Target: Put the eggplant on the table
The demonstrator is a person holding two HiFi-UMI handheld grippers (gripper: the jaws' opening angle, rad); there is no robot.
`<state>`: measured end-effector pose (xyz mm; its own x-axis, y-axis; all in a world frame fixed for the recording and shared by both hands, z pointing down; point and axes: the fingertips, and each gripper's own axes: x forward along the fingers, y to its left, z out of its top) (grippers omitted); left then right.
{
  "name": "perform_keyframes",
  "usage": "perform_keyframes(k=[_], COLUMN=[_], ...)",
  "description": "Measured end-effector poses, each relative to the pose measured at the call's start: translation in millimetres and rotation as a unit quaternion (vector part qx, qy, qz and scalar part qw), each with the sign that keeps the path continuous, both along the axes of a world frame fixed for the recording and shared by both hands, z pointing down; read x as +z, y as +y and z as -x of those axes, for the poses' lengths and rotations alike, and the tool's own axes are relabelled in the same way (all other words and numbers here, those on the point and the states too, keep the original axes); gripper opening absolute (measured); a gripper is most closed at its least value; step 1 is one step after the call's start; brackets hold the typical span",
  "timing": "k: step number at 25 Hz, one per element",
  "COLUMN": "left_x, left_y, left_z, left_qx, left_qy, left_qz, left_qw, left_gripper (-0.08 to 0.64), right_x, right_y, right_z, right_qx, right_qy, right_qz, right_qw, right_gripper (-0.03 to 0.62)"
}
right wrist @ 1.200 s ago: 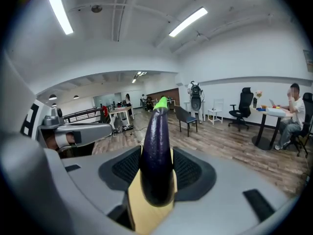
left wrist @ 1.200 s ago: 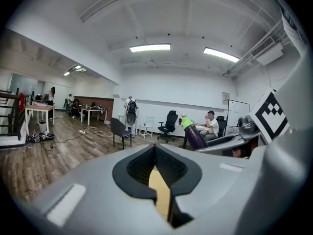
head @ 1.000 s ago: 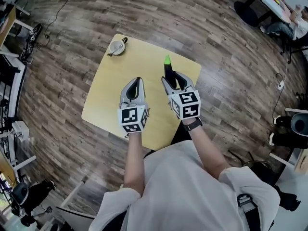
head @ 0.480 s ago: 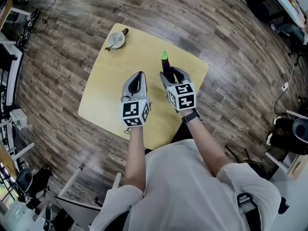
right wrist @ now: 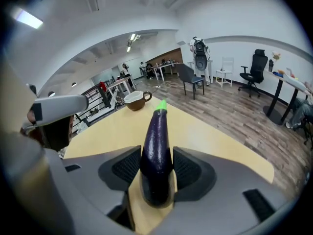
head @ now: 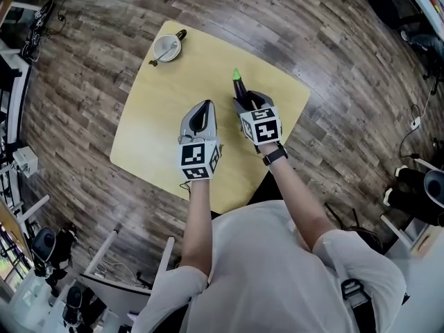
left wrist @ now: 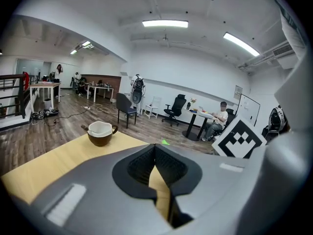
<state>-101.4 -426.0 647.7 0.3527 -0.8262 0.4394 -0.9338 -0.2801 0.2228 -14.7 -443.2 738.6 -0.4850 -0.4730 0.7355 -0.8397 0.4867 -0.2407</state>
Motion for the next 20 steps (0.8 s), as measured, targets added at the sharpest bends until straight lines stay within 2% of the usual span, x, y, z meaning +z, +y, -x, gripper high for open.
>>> perform_keyframes(k=[13,20], left_x=[29,29], left_y=[3,-4], left_z=[-1,-8], left_qx=[0.003,0.01], left_qy=[-0.004,0.006], left_qz=[0.025,0.018], left_qw=[0.9997,0.9998], left_gripper=[0.009,0.009], right_x=[46,50], right_y=[-12,-18], right_z=[-12,-7], right_qx=[0.007,-0.002], right_qy=[0.041,0.044], right_qz=[0.017,0.007], right_qw=[0.999,0.999], right_gripper=[0.199,0.206])
